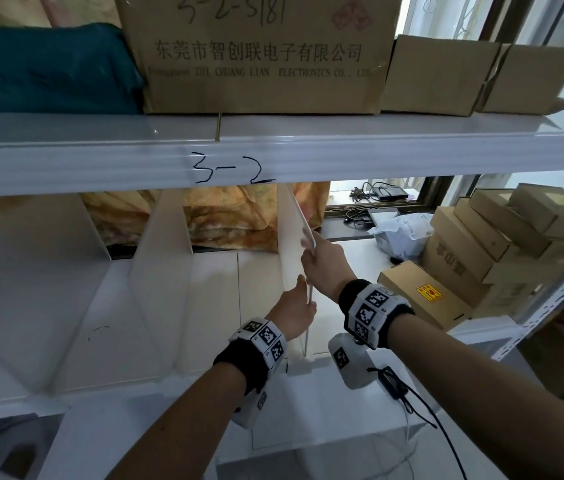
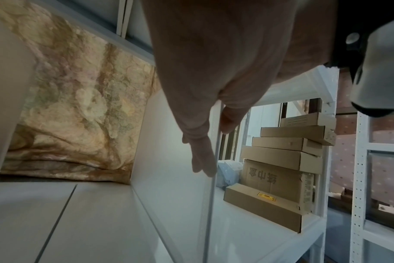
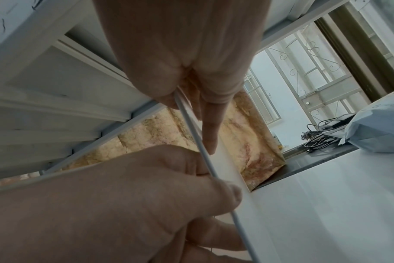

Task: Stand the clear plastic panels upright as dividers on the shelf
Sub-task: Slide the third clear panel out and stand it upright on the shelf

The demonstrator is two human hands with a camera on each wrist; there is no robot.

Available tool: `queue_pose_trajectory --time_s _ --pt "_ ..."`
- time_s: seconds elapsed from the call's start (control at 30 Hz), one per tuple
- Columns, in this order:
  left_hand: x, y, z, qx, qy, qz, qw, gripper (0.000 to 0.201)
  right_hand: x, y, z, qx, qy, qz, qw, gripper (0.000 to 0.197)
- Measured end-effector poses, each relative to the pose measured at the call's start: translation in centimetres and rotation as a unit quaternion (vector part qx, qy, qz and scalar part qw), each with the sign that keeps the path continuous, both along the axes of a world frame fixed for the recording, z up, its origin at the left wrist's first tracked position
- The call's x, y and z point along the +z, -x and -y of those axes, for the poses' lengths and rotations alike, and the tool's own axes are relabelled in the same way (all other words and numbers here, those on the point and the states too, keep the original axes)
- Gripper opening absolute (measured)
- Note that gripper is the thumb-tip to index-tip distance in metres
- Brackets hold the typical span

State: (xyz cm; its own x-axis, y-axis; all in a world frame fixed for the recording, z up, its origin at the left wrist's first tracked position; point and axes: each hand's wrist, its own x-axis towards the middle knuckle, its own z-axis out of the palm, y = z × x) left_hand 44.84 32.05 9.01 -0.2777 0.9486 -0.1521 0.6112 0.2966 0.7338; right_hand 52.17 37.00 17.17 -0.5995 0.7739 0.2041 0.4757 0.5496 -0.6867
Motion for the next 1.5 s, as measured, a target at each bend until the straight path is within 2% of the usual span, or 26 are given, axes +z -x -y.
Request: queue_pose_trajectory --time_s 0.27,0.73,1.1,1.33,1.5 --pt "-0.1 0.0 -0.5 -0.006 0.007 -0.034 0.999 0.06 -0.1 -0.4 -0.4 -0.01 0.016 -0.02 1.0 0.052" --pt "-0.3 0.0 -0.1 -0.002 -0.007 -0.033 0.999 0.058 -0.4 -0.1 -0.6 0.012 0.005 -0.008 1.0 0.048" --pt "0.4 -0.6 -0.6 -0.013 0.009 -0.059 0.998 0.055 -0.3 -0.6 -1.4 -0.01 0.023 0.014 1.0 0.051" --pt "0.2 -0.7 -0.3 -0.008 0.007 -0.039 0.999 0.057 -0.5 -0.6 -1.2 -0.016 0.022 0.011 1.0 0.05" --pt "0.1 -0.8 -0.1 0.017 0.02 -0.021 0.999 0.062 0.1 -0.2 -0.7 0.003 0.023 0.033 0.999 0.041"
